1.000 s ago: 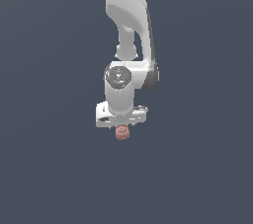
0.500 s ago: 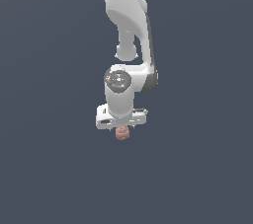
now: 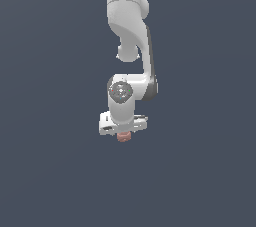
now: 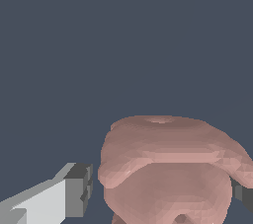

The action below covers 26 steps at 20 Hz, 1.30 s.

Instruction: Pick up the object and move it to a goal position.

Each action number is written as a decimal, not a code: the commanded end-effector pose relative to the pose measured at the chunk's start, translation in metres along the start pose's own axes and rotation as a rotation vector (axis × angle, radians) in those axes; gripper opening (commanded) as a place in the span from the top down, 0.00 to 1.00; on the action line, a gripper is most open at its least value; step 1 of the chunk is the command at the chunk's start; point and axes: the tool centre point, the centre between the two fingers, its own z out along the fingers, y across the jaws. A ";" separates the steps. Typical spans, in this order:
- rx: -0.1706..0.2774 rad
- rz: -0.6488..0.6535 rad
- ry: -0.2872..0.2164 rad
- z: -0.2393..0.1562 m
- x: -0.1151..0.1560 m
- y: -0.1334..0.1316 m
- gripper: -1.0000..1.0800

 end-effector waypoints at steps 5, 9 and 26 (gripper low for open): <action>0.000 0.000 0.002 0.001 0.001 0.000 1.00; 0.000 0.000 0.002 0.001 0.001 0.000 1.00; 0.000 0.000 0.002 -0.052 0.032 -0.062 1.00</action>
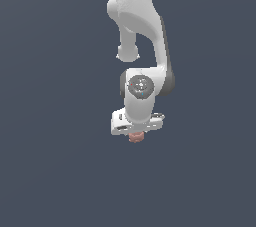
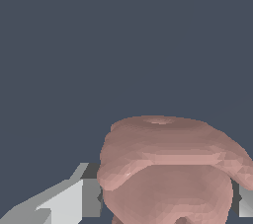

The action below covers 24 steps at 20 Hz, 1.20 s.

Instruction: Pick up the object and move it to a goal position.

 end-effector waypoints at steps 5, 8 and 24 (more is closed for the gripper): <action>0.000 -0.001 0.001 -0.042 0.025 -0.049 1.00; 0.000 -0.001 0.001 -0.060 0.037 -0.070 1.00; 0.000 -0.001 0.001 -0.093 0.061 -0.109 1.00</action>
